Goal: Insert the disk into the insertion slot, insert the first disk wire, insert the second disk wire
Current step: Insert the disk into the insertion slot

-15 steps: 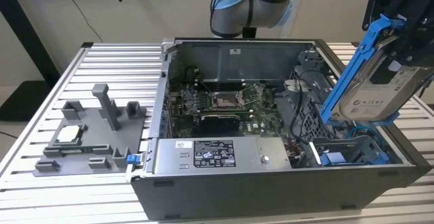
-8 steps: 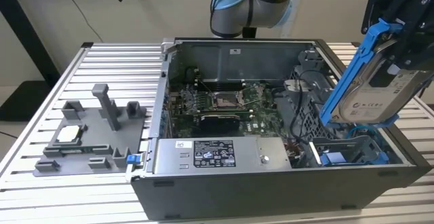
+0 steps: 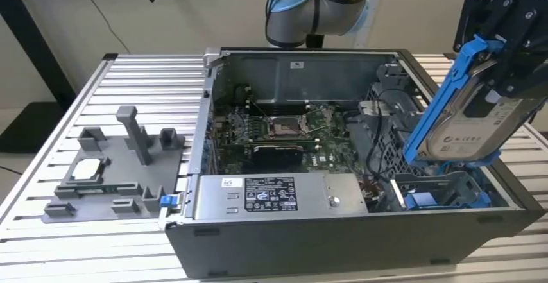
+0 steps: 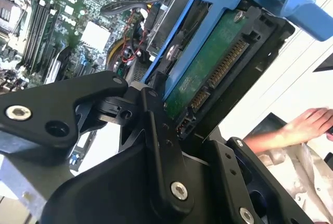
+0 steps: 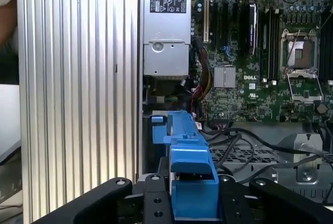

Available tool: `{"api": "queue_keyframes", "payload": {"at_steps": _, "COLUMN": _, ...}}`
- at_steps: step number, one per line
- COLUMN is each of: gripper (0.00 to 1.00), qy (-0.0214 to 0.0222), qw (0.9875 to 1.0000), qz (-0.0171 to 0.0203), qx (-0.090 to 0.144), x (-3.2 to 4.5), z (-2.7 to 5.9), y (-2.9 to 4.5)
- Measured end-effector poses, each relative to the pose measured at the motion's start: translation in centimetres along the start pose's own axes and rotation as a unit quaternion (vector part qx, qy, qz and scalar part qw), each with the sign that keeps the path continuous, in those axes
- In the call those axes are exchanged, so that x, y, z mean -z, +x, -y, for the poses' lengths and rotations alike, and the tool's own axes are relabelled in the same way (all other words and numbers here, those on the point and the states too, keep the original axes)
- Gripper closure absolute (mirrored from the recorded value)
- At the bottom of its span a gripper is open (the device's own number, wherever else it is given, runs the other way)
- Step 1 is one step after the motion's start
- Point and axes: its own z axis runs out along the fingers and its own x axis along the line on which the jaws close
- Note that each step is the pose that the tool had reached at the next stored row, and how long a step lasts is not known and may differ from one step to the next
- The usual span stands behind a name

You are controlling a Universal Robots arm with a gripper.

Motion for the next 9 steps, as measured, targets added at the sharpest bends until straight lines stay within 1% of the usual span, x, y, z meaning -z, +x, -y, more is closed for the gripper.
{"api": "queue_keyframes", "payload": {"at_steps": 9, "gripper": 1.00, "qy": 0.0000, "qw": 1.0000, "qz": 0.0001, "qx": 0.000, "x": -0.10, "z": 0.08, "y": 0.00}}
